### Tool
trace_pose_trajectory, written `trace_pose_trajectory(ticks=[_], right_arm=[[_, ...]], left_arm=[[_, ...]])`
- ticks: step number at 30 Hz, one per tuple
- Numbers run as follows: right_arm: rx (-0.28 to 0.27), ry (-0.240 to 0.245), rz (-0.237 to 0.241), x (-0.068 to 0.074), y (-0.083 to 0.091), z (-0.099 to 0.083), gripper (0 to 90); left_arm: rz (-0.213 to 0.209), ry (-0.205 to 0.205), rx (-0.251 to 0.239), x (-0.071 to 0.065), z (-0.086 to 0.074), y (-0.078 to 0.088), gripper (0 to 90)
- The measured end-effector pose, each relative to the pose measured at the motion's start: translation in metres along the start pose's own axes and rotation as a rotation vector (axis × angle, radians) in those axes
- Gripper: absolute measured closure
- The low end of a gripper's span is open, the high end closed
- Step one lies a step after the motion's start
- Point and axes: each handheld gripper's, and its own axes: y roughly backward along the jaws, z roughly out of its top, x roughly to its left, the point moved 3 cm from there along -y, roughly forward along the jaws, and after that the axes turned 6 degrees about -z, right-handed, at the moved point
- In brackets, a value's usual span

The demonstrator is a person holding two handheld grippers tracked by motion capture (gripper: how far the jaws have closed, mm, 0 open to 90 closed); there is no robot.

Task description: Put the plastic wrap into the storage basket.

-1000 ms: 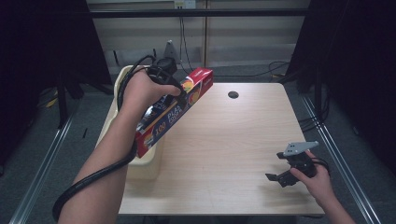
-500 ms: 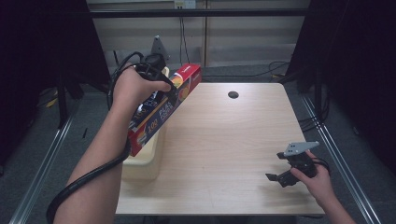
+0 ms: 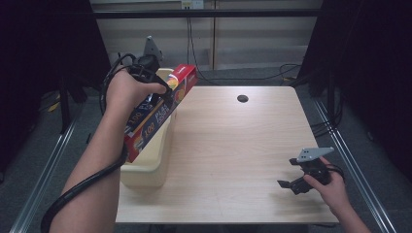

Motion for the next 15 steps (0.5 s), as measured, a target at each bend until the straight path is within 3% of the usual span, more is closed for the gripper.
trace_pose_trajectory(ticks=[5, 11, 15], right_arm=[[-0.006, 0.000, -0.015, 0.000, 0.000, 0.001, 2.6], [-0.005, 0.001, -0.008, 0.001, 0.000, 0.001, 2.6], [-0.010, 0.003, -0.018, 0.001, 0.000, 0.002, 2.6]], left_arm=[[0.014, 0.036, -0.009, 0.009, -0.004, 0.004, 40.2], [0.036, 0.045, -0.026, 0.016, -0.006, 0.010, 40.2], [0.049, 0.081, -0.030, 0.022, -0.007, 0.009, 40.2]])
